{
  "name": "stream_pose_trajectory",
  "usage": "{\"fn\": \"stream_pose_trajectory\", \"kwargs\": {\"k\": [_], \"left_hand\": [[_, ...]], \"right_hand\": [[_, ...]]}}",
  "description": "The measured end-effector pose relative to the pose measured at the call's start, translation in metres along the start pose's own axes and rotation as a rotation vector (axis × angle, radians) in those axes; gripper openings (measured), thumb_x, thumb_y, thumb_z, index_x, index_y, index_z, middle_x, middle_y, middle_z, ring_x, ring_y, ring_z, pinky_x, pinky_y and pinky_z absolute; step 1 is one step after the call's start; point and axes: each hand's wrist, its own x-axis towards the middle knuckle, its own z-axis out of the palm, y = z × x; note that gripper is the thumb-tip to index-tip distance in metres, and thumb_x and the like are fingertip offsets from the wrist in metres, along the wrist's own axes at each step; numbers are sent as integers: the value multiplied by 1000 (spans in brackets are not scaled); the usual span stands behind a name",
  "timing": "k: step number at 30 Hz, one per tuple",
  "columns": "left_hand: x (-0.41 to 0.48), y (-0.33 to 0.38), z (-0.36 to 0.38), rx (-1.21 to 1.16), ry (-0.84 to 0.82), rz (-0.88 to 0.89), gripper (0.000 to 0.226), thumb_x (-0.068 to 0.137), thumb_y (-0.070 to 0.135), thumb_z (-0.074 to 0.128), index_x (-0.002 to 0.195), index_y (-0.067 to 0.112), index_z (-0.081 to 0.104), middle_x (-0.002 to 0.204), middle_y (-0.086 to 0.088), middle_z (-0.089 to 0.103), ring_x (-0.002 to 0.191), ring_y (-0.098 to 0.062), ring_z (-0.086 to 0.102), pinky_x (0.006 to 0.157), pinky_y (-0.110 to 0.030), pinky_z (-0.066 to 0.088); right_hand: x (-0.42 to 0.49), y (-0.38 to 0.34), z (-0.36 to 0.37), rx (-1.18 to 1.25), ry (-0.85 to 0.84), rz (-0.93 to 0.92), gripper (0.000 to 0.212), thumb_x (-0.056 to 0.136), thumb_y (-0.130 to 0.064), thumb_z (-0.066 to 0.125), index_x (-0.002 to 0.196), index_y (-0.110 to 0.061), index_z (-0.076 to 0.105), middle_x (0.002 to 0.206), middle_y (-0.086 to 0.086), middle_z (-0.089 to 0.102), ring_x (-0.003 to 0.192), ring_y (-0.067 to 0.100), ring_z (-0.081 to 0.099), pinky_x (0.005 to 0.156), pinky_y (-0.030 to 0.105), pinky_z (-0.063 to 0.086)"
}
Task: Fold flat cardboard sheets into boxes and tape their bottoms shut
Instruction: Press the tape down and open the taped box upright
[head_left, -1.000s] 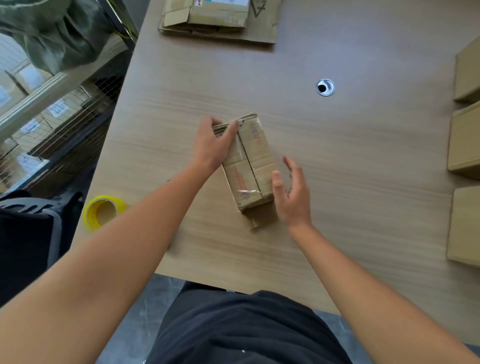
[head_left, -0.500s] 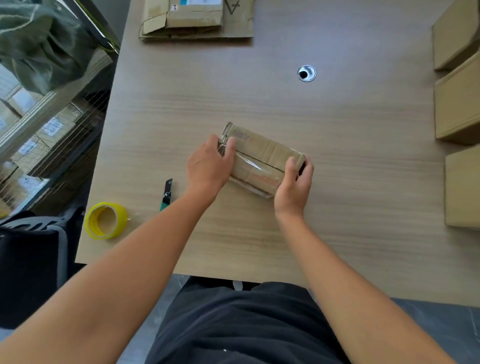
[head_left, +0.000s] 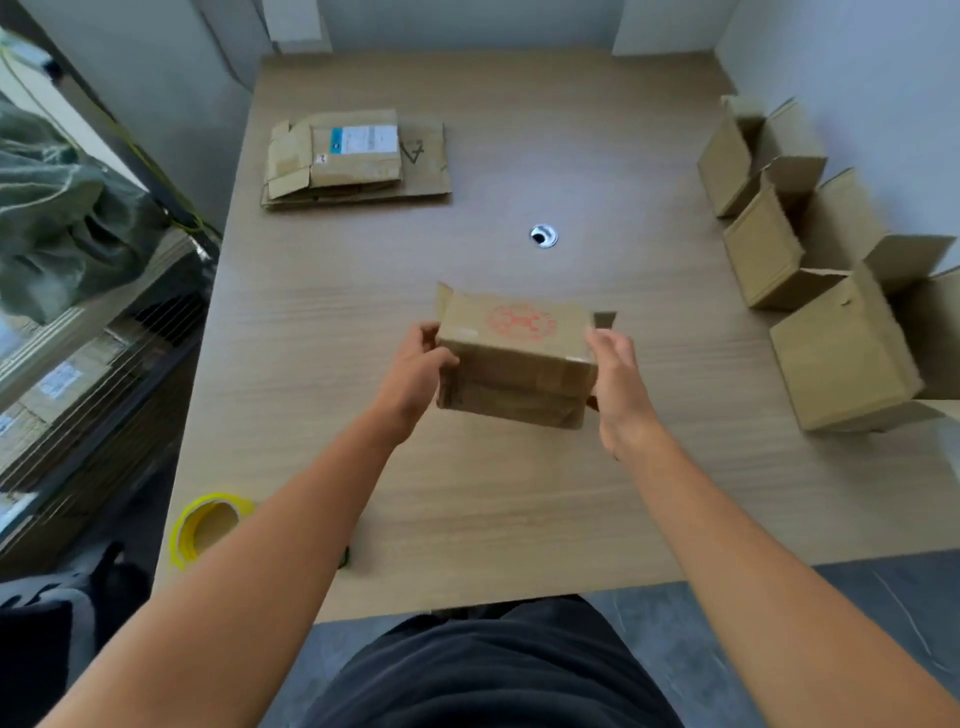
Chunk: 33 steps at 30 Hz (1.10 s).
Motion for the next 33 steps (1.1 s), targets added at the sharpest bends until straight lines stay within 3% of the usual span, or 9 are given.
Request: {"fn": "stream_pose_trajectory", "kwargs": {"k": [3, 7, 14, 18, 20, 23, 26, 31, 33], "left_hand": [[-14, 8, 1, -74, 19, 75, 40, 87, 14, 60, 125, 8, 50, 108, 1, 61, 93, -6, 56, 66, -9, 43], [-25, 0, 3, -82, 39, 22, 42, 98, 45, 57, 128, 18, 47, 121, 4, 60, 106, -6, 58, 78, -26, 43], [-38, -27, 22, -197, 174, -333, 110, 46, 92, 68, 124, 22, 37, 121, 0, 55, 113, -21, 53, 104, -50, 43], [-44, -32, 31, -111, 269, -376, 98, 59, 70, 83, 127, 20, 32, 128, -5, 41, 108, -21, 48, 91, -41, 44], [-50, -32, 34, -67, 304, -383, 88, 68, 56, 83, 129, 18, 32, 129, -6, 35, 105, -22, 44, 87, -40, 43], [-50, -37, 34, -138, 320, -399, 83, 64, 50, 79, 125, 22, 31, 127, -8, 39, 103, -24, 51, 89, -46, 52], [-53, -41, 35, -229, 227, -342, 73, 71, 43, 75, 123, 29, 26, 116, -8, 49, 102, -23, 56, 91, -50, 54], [-58, -48, 38, -392, -19, -225, 49, 87, 32, 52, 133, 27, 36, 116, -2, 53, 106, -20, 54, 90, -53, 51], [-55, -48, 37, -411, -23, -217, 27, 92, 29, 41, 115, 19, 52, 101, -1, 58, 90, -17, 56, 76, -42, 52]], "right_hand": [[-24, -15, -9, 128, 74, -94, 43, 79, -60, 62, 99, -26, 45, 115, 6, 58, 109, 23, 59, 98, 50, 47], [-55, -13, -13, 195, 88, -114, 35, 100, -41, 55, 121, -22, 36, 110, 3, 62, 89, 13, 64, 74, 38, 48], [-88, 34, -18, -110, -13, 13, 50, 94, -57, 57, 137, -40, 38, 125, -9, 62, 108, 12, 64, 94, 44, 56], [-96, 48, -30, -210, -126, 135, 32, 93, -60, 56, 122, -47, 55, 123, -12, 66, 112, 12, 63, 99, 48, 53], [-98, 51, -37, -251, -65, 127, 45, 94, -53, 60, 134, -35, 49, 131, -4, 61, 114, 14, 60, 99, 43, 52], [-95, 44, -45, -634, 112, -156, 81, 91, -38, 70, 154, -26, 21, 152, 4, 38, 138, 21, 40, 113, 39, 38], [-83, 36, -47, -1014, 17, -360, 88, 88, -46, 70, 158, -26, 19, 155, 2, 36, 141, 23, 36, 116, 38, 34], [-71, 32, -39, -999, -62, -224, 38, 100, -40, 56, 131, -20, 61, 121, 2, 69, 110, 22, 64, 88, 33, 52], [-69, 38, -48, -872, 4, -150, 31, 100, -38, 55, 114, -14, 69, 106, 2, 71, 98, 21, 66, 82, 33, 51]]}}
